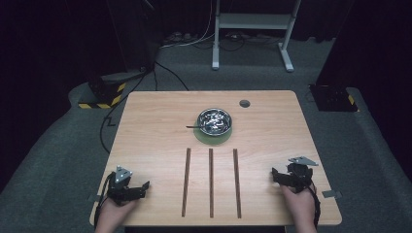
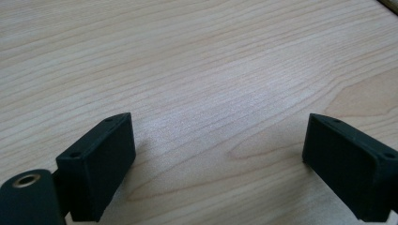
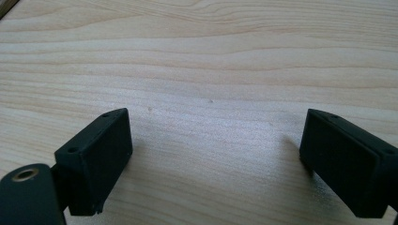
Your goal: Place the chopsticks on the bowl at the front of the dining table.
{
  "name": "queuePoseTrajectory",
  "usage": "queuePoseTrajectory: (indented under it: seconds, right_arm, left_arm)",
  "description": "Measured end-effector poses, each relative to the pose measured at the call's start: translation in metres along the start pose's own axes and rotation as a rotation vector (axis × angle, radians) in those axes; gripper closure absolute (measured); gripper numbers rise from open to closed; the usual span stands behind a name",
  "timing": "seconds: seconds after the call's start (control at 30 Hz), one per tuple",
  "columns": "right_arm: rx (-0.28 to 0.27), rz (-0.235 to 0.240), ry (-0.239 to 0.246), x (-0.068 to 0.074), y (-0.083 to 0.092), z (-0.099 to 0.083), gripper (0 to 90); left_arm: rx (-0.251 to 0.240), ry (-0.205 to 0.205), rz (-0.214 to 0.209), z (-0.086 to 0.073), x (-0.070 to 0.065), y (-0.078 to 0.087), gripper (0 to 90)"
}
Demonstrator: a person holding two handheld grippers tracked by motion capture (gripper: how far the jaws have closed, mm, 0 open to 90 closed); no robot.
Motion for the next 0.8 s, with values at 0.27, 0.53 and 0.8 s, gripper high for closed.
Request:
queuePoseTrajectory:
  seconds: [0.27, 0.53, 0.8]
  right_arm:
    - [0.011, 0.012, -0.005, 0.000, 0.004, -0.001, 10.0]
    - [-0.006, -0.002, -0.002, -0.002, 0.005, -0.001, 16.3]
    - [0.018, 0.034, 0.001, 0.011, 0.010, 0.009, 25.6]
  left_arm:
    - [-0.002, 0.012, 0.020, 0.000, -0.002, -0.001, 9.1]
    - [0.003, 0.013, 0.029, 0.001, -0.002, -0.001, 8.0]
    - [0.005, 0.010, 0.022, 0.001, -0.001, -0.001, 7.9]
Point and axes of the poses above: each handheld gripper's, and its own axes: y roughly backward along the jaws, z roughly out of its top, x roughly to its left, the point moved 3 cm from there along -y, roughly forward along the jaws, and after that the axes turned 15 degrees about -x, right-handed, at the moved point
